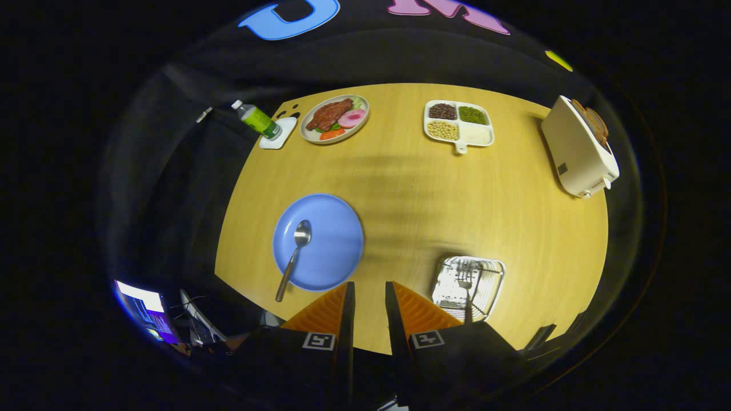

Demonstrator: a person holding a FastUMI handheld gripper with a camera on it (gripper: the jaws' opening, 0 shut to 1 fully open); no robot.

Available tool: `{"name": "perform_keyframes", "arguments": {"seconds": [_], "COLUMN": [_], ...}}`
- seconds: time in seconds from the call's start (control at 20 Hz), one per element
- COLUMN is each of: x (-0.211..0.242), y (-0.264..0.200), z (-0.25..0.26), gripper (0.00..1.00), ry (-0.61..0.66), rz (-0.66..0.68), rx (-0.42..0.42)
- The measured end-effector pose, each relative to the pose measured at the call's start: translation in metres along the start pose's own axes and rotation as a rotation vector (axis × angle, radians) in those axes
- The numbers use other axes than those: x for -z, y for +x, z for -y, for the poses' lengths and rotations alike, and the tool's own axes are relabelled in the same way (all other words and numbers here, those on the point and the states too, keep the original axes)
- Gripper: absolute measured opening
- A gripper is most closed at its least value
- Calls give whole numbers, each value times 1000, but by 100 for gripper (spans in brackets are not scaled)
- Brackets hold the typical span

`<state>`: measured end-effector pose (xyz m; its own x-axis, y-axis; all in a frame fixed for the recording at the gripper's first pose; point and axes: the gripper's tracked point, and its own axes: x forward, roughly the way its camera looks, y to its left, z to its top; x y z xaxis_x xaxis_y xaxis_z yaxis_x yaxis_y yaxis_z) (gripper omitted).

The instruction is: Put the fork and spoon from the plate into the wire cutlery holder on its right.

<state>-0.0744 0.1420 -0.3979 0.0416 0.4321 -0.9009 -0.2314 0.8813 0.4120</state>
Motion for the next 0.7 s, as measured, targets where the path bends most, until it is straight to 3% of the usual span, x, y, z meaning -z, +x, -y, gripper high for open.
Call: {"name": "perform_keyframes", "arguments": {"seconds": [0.05, 0.2, 0.45, 0.7], "x": [2, 9, 24, 27], "y": [7, 35, 92, 147], "z": [-17, -57, -106, -122], "gripper": [33, 46, 46, 46], "ry": [-16, -54, -25, 25], "rz": [-7, -36, -103, -142], "rx": [-20, -60, -86, -33]}}
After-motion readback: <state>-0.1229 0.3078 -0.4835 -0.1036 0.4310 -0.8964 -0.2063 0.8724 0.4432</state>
